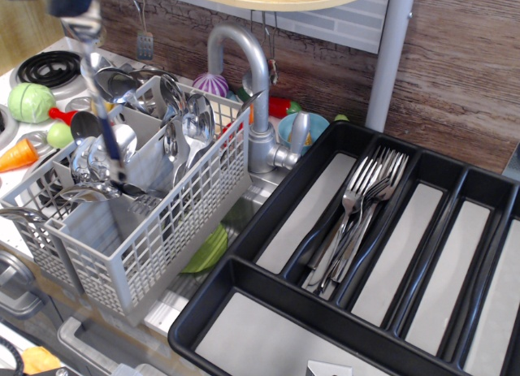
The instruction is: Put fork from basket to tray
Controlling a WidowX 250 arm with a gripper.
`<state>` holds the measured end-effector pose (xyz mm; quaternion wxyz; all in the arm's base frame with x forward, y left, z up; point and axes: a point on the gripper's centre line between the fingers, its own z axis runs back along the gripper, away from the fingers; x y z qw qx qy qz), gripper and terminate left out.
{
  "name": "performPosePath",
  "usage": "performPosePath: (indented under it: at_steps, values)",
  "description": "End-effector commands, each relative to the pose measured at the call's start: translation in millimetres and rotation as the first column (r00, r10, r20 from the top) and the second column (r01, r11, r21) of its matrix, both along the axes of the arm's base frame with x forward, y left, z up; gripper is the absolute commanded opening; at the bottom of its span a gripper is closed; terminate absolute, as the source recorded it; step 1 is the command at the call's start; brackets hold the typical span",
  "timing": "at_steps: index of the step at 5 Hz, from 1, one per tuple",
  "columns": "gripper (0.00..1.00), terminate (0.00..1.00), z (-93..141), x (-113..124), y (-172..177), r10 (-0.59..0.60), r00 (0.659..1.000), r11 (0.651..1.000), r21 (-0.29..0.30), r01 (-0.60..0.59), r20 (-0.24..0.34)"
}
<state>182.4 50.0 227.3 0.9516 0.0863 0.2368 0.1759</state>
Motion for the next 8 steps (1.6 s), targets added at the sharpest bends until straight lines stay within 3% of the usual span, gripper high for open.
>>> performPosePath:
  at_steps: [1,2,4,5,6,7,8]
  values:
    - [0.00,0.00,-11,11,-27,0.043,0.998,0.991,-0.130,-0.035,0.056]
    - [0.00,0.00,-22,20,-41,0.083,0.994,0.976,-0.209,-0.065,0.076]
    - [0.00,0.00,-52,54,-71,0.092,0.992,0.973,-0.218,-0.071,0.088]
    - [0.00,0.00,-65,59,-89,0.069,0.997,0.984,-0.170,-0.061,0.040]
    - [0.00,0.00,-82,67,-106,0.056,0.997,0.992,-0.113,-0.050,0.056]
    - [0.00,0.00,-99,75,-107,0.074,0.996,0.989,-0.133,-0.068,0.039]
    - [0.00,0.00,-98,84,-110,0.080,0.996,0.989,-0.128,-0.074,0.045]
